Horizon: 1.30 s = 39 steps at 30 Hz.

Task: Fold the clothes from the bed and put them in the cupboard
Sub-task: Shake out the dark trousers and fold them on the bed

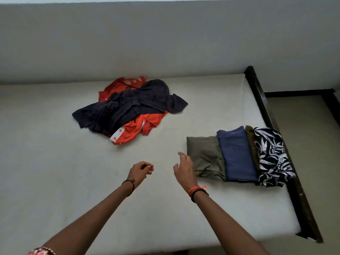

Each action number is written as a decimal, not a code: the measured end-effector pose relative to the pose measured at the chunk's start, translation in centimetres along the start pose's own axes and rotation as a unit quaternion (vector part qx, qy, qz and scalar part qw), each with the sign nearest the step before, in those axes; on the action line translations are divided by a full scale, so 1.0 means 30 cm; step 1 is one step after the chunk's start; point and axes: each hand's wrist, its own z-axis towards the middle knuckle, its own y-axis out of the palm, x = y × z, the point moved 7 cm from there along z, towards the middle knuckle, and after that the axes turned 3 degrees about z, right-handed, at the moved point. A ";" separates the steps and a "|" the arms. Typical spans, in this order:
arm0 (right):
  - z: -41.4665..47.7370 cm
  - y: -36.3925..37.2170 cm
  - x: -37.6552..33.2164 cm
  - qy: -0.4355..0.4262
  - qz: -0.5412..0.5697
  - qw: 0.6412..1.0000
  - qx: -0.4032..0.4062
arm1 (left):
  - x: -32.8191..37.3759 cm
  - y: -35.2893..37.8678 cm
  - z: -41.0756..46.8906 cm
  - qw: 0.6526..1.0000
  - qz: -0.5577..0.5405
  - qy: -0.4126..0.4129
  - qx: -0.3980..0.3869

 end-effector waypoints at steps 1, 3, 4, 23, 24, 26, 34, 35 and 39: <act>0.014 0.020 -0.031 -0.005 0.000 1.000 -0.001 | -0.021 -0.038 0.011 1.000 0.009 -0.002 -0.001; 0.057 0.072 -0.103 -0.010 -0.001 1.000 -0.008 | -0.064 -0.129 0.045 1.000 0.016 -0.007 0.006; 0.076 0.089 -0.127 -0.008 -0.001 1.000 -0.010 | -0.076 -0.165 0.057 1.000 0.018 -0.010 0.013; 0.691 0.305 -0.512 -0.070 -0.126 0.990 -0.005 | 0.076 -0.630 0.661 0.981 0.162 0.077 0.072; 0.722 0.324 -0.519 -0.081 -0.136 0.987 -0.014 | 0.088 -0.622 0.689 0.977 0.180 0.086 0.069; 0.785 0.363 -0.530 -0.108 -0.148 0.983 -0.024 | 0.105 -0.599 0.744 0.966 0.228 0.111 0.057; 0.934 0.507 -0.519 -0.173 -0.225 0.957 -0.063 | 0.124 -0.513 0.851 0.921 0.345 0.155 0.091; 0.941 0.514 -0.517 -0.184 -0.237 0.952 -0.063 | 0.125 -0.503 0.862 0.913 0.365 0.156 0.096; 0.961 0.507 -0.533 -0.225 -0.242 0.942 -0.057 | 0.152 -0.495 0.884 0.889 0.410 0.156 0.136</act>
